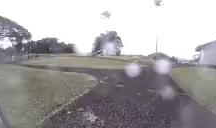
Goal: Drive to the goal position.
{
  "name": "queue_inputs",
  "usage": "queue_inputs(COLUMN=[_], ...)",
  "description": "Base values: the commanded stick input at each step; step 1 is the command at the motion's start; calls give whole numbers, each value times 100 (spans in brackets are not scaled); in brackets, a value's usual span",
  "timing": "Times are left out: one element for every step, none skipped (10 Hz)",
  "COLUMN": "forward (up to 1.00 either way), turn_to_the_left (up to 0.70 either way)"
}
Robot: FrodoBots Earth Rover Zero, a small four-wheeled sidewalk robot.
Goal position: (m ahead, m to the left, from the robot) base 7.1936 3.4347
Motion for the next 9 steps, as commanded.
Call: queue_inputs(forward=[100,100,100,100,100,100,100,100,100], turn_to_the_left=[-40,-40,-40,-40,-40,-40,-14,0,0])
